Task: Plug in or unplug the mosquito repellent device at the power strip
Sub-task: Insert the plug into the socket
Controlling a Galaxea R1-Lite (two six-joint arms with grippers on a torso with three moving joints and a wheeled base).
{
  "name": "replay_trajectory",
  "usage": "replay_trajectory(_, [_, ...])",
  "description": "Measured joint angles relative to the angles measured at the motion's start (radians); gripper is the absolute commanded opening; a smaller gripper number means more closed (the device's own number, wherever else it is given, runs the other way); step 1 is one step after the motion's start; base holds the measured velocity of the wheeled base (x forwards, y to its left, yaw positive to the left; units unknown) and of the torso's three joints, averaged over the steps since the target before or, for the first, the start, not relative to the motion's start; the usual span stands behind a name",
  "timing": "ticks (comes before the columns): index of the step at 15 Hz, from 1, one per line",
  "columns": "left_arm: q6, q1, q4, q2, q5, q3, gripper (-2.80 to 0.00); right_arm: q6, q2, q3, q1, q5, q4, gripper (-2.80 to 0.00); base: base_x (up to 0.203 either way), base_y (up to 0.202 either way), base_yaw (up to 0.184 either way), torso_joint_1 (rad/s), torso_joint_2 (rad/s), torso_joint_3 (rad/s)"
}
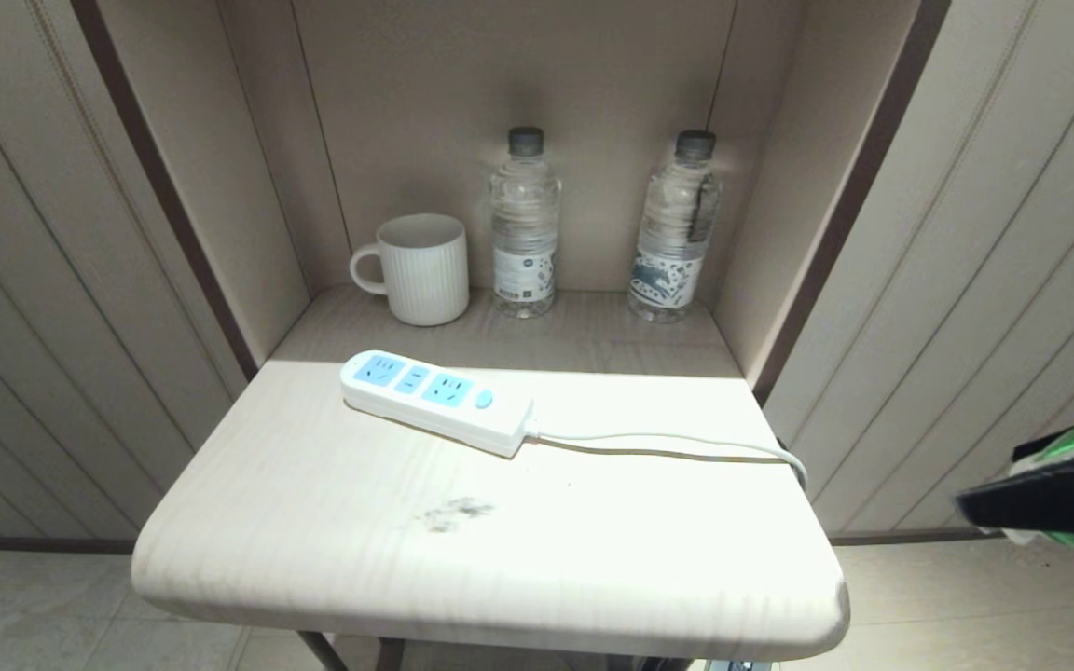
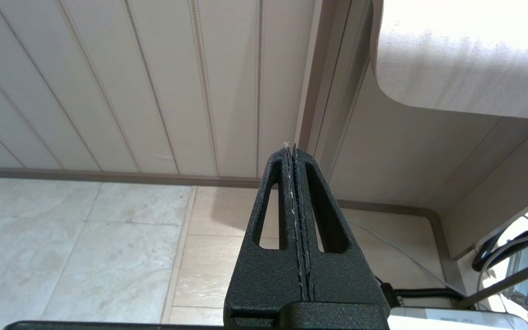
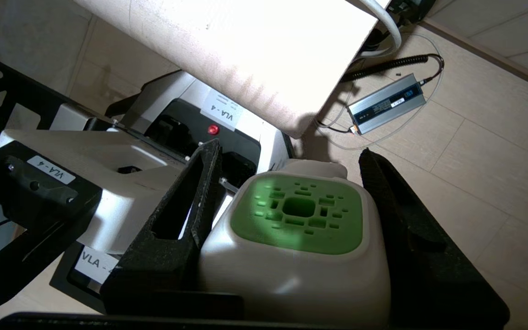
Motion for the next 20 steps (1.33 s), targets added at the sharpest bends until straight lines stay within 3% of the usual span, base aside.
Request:
replay_trajectory(8, [-0.001, 0.0, 0.0, 0.0, 0.0, 0.0, -2.8, -0.004, -0.003, 0.072, 0.002, -0.002, -0.058, -2.8, 0.0, 0.0, 0.0, 0.0, 0.0, 0.0])
replay_trajectory(20, [-0.001, 0.0, 0.0, 0.0, 0.0, 0.0, -2.8, -0.024, -0.03, 0.069, 0.009, -0.05, -0.059, -2.8, 0.0, 0.0, 0.0, 0.0, 0.0, 0.0])
